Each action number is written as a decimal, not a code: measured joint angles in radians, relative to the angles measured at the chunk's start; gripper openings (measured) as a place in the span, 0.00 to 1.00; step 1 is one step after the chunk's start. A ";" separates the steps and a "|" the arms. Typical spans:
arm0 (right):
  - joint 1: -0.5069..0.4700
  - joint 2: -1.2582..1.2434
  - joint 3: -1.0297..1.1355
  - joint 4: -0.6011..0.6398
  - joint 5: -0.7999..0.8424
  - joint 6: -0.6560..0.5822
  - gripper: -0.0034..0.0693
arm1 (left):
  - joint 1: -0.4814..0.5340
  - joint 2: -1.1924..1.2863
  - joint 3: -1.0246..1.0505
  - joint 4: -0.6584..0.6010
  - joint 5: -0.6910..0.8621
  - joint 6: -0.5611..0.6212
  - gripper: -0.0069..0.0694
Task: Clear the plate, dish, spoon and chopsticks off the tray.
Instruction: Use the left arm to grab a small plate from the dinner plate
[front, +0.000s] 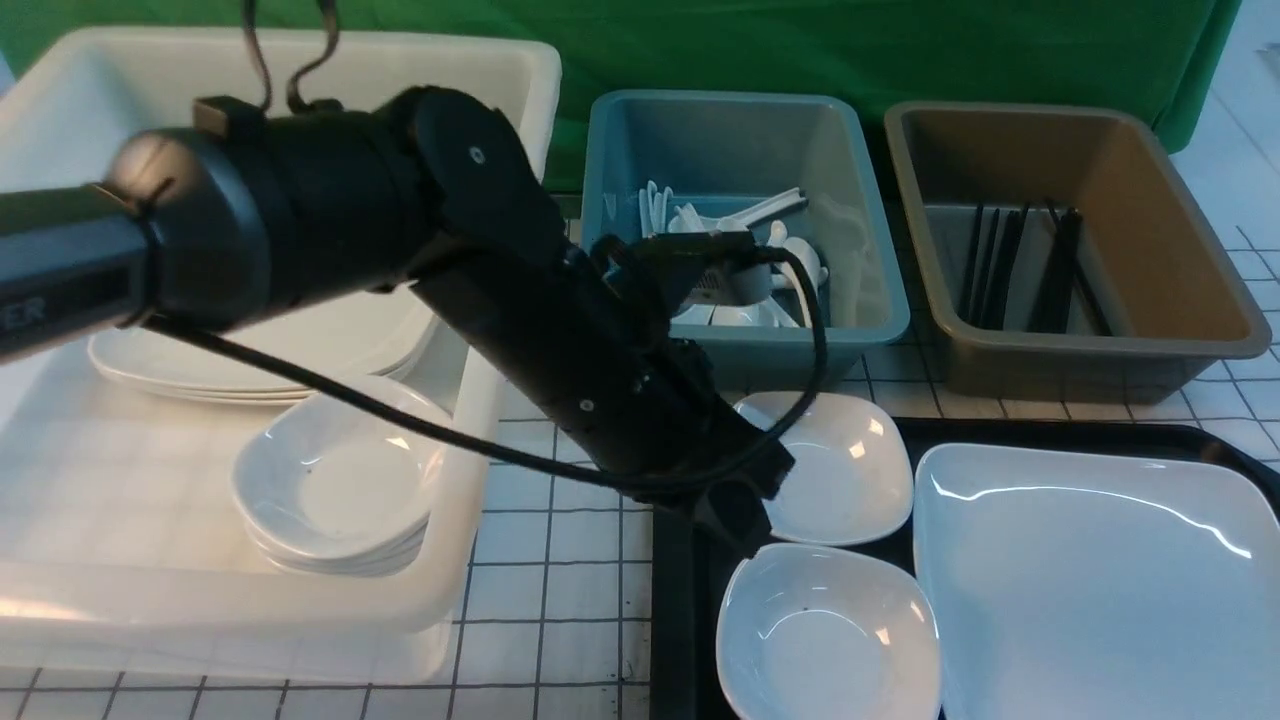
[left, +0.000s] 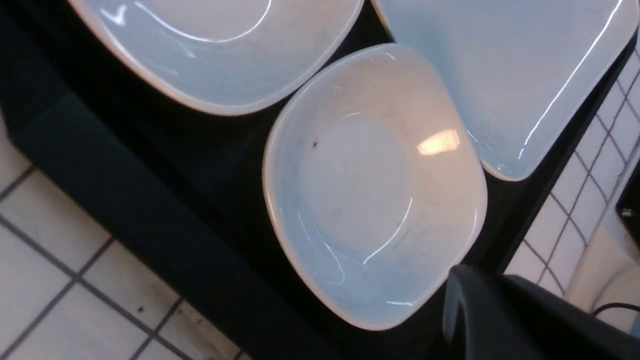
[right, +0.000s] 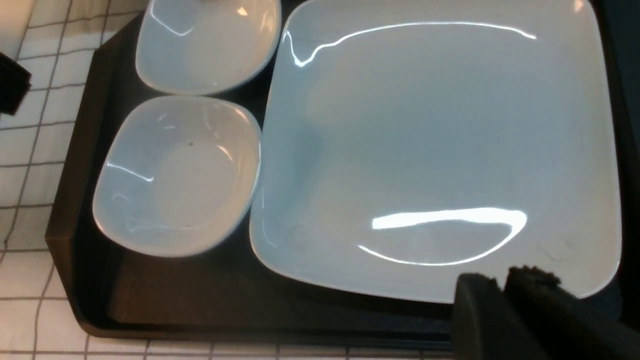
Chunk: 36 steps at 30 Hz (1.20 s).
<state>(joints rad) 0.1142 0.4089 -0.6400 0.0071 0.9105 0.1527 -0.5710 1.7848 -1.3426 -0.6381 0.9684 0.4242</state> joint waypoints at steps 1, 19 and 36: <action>0.000 0.000 0.000 0.000 -0.012 0.000 0.22 | -0.024 0.014 -0.011 0.040 -0.018 0.000 0.24; 0.000 0.000 0.000 0.000 -0.037 0.000 0.22 | -0.091 0.190 -0.018 0.264 -0.267 -0.008 0.66; 0.000 0.000 0.000 0.000 -0.034 0.000 0.22 | -0.091 0.243 -0.069 0.114 -0.112 -0.010 0.14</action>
<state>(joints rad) 0.1142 0.4089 -0.6400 0.0071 0.8770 0.1527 -0.6623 2.0274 -1.4115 -0.5243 0.8560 0.4143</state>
